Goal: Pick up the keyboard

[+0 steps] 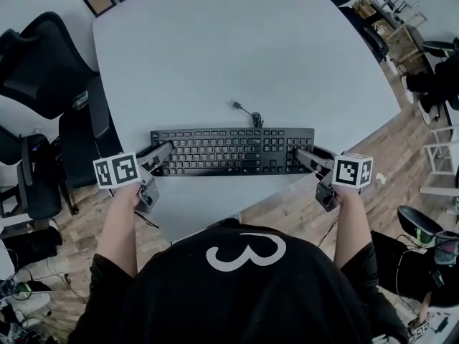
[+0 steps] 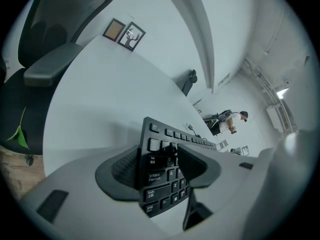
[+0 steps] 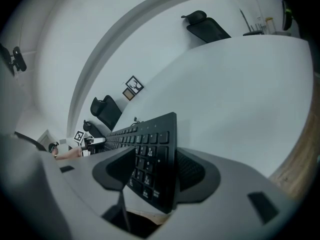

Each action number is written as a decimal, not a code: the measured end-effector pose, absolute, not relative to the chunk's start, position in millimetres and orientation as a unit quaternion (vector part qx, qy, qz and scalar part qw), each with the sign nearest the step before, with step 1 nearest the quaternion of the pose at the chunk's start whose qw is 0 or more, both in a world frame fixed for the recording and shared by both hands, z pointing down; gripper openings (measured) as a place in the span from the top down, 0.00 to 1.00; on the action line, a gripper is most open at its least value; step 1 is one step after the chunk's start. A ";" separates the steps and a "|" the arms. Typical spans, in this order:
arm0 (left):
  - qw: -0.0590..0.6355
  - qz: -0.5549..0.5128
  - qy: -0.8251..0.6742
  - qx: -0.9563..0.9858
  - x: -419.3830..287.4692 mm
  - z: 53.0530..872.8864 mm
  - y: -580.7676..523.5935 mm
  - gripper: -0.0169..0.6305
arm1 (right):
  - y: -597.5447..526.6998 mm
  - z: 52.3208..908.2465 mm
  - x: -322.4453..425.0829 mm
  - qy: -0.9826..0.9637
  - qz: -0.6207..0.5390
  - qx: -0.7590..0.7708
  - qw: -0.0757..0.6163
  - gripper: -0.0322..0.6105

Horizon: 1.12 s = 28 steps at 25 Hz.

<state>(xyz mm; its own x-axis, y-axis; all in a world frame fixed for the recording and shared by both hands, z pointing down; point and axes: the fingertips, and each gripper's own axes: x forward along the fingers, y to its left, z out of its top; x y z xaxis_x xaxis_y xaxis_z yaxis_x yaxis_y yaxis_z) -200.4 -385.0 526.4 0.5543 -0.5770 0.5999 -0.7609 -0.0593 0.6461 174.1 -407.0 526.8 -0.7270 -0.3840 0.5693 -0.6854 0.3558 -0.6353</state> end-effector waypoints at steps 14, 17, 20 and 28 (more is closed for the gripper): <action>0.507 0.093 -0.467 0.719 -201.8 527.4 -385.1 0.62 | -407.0 531.1 177.3 -0.794 0.462 0.355 0.173 0.63; 0.502 0.093 -0.471 0.719 -201.8 526.4 -385.2 0.62 | -407.9 530.5 176.6 -0.792 0.463 0.358 0.175 0.63; 0.504 0.092 -0.470 0.719 -202.1 527.4 -383.8 0.62 | -404.7 528.8 176.6 -0.790 0.467 0.356 0.179 0.63; 0.500 0.084 -0.474 0.720 -203.9 518.8 -379.7 0.62 | -405.2 516.3 175.0 -0.796 0.452 0.363 0.172 0.63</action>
<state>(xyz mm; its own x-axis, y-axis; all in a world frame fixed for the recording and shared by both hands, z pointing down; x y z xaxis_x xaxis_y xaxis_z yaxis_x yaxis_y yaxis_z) -203.9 -379.7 518.8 0.5374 -0.5976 0.5951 -0.7663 -0.0513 0.6404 175.0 -405.2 516.3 -0.6768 -0.4223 0.6030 -0.7342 0.3268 -0.5951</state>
